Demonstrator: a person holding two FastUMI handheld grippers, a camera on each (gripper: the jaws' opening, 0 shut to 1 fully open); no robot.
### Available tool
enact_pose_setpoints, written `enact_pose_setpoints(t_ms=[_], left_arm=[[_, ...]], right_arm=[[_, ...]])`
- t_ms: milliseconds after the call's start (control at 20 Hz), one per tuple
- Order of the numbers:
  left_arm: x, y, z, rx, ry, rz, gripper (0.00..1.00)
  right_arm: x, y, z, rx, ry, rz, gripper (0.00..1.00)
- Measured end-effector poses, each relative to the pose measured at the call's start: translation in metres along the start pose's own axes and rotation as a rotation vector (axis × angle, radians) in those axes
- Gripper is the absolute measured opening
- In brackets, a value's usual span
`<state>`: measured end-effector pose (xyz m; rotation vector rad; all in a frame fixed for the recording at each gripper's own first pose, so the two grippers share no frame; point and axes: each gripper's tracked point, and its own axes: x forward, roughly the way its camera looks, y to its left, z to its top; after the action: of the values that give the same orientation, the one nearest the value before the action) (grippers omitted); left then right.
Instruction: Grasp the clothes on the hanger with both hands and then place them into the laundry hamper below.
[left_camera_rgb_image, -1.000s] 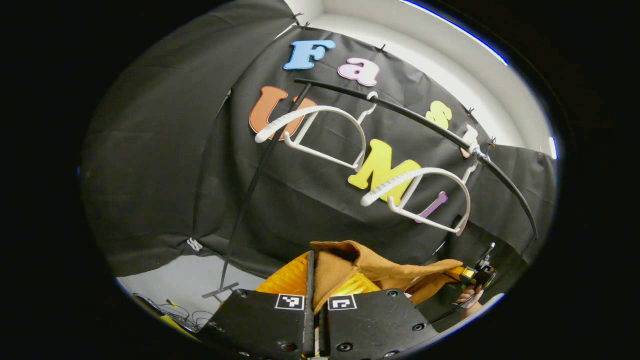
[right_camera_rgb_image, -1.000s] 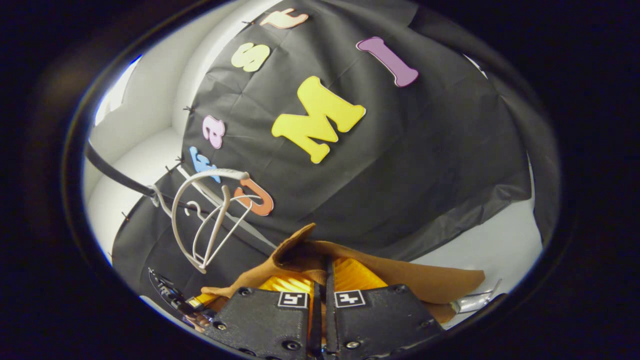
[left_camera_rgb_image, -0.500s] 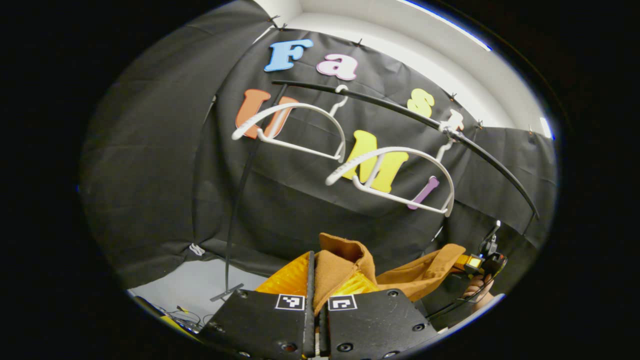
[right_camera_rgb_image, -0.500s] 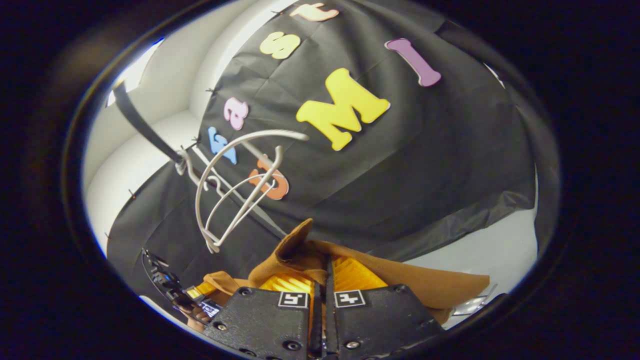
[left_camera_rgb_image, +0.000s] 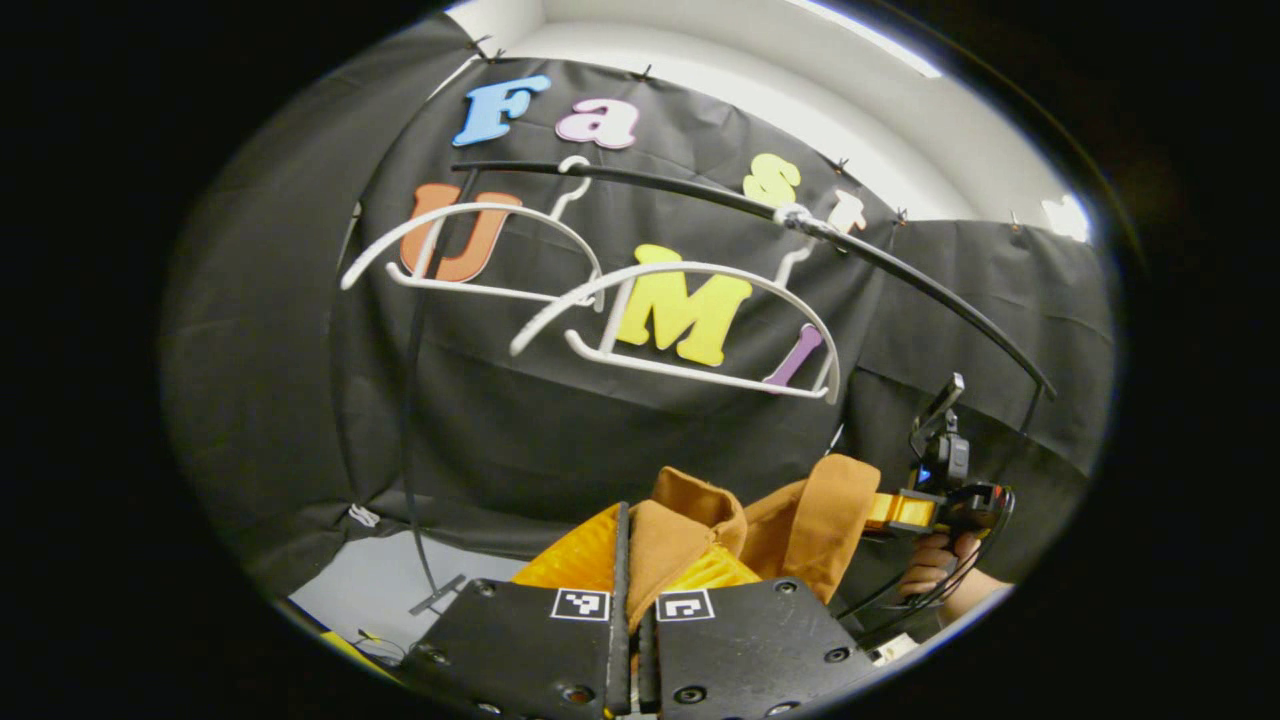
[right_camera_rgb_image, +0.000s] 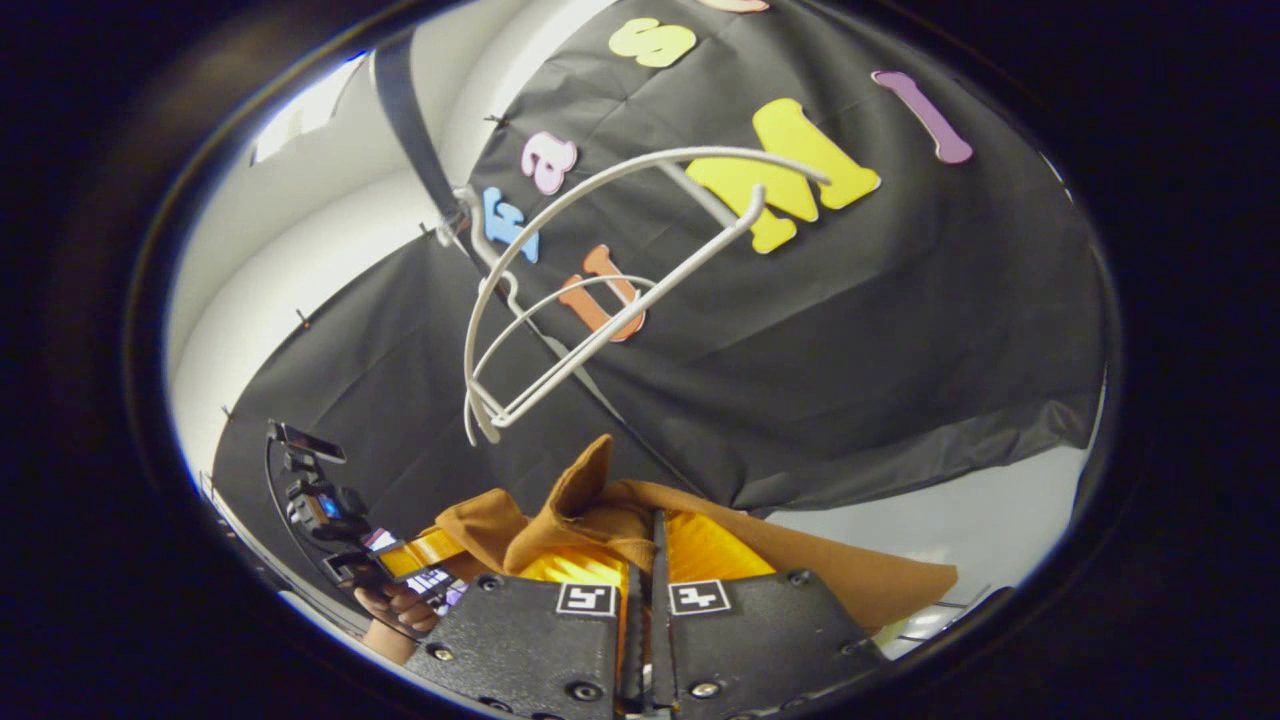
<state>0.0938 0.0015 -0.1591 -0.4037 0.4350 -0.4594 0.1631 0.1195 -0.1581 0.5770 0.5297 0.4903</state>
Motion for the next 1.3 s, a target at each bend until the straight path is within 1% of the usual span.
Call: enact_pose_setpoints(t_ms=[200,350,500,800,900,1050,1100,1150,1200,1300], left_arm=[[0.012,-0.023,-0.003,0.027,0.024,-0.037,0.03],[0.017,-0.034,-0.011,0.044,0.043,-0.059,0.03],[0.027,-0.042,-0.017,0.035,0.057,-0.080,0.03],[0.037,-0.037,-0.027,-0.009,0.077,-0.076,0.02],[0.042,-0.030,-0.036,-0.017,0.087,-0.057,0.03],[0.054,-0.018,-0.057,-0.026,0.118,-0.019,0.03],[0.058,-0.013,-0.065,-0.035,0.133,-0.009,0.02],[0.061,-0.010,-0.073,-0.047,0.147,0.000,0.03],[0.064,-0.005,-0.080,-0.059,0.160,0.008,0.03],[0.072,0.005,-0.095,-0.084,0.188,0.025,0.02]], right_arm=[[0.021,0.019,-0.017,-0.018,0.064,0.040,0.06],[0.037,0.024,-0.025,-0.018,0.094,0.060,0.06],[0.042,0.024,-0.037,-0.008,0.126,0.083,0.06],[0.046,0.016,-0.044,0.035,0.142,0.082,0.06],[0.058,0.010,-0.052,0.034,0.156,0.056,0.06],[0.070,-0.012,-0.065,0.021,0.191,-0.006,0.06],[0.072,-0.018,-0.070,0.022,0.205,-0.022,0.07],[0.076,-0.025,-0.075,0.029,0.220,-0.035,0.04],[0.080,-0.031,-0.081,0.042,0.235,-0.044,0.06],[0.086,-0.047,-0.090,0.071,0.256,-0.071,0.06]])
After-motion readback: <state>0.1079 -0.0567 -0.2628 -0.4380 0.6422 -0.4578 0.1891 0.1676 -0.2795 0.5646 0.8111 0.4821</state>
